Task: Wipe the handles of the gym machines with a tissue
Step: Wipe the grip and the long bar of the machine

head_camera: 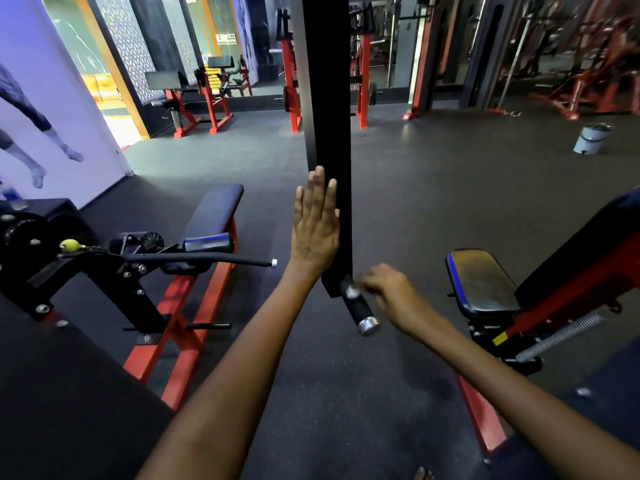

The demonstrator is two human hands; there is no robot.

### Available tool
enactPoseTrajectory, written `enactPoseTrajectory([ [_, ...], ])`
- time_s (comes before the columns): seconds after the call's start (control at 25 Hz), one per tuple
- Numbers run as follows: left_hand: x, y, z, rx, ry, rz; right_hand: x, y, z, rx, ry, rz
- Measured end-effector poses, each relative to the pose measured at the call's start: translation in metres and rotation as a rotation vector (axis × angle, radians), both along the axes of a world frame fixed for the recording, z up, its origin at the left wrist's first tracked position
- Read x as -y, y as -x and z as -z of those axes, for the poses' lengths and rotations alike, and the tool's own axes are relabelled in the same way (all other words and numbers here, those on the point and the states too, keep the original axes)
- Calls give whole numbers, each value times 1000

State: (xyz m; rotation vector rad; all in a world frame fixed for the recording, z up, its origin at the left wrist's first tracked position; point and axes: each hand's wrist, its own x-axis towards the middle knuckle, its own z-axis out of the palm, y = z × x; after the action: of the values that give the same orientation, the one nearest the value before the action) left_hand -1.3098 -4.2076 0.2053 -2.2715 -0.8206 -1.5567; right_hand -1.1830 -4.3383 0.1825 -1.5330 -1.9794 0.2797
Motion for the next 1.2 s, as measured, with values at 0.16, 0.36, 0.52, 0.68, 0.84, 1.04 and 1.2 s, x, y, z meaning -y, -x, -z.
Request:
enactPoseTrajectory([
  [0.16,1,-8,-6,-101,-89,-204,-29,18,16,-211,61,179],
  [0.36,-5,-3,-1,-131,-136,-242,29,-5,48,-310,192,310],
  [0.52,-4,-3,-3,-124,-126,-244,-23,13,34,-395,24,375],
  [0.68,-3,0,-3,-118,-118,-225,-17,23,45,-421,72,368],
  [0.84,-3,3,2,-94,-102,-191,10,2,53,-276,191,381],
  [1.04,0,2,0,-106,-93,-181,-37,33,27,-254,-32,245],
  [1.2,-3,7,3,-114,-97,-197,29,21,40,-130,4,160],
])
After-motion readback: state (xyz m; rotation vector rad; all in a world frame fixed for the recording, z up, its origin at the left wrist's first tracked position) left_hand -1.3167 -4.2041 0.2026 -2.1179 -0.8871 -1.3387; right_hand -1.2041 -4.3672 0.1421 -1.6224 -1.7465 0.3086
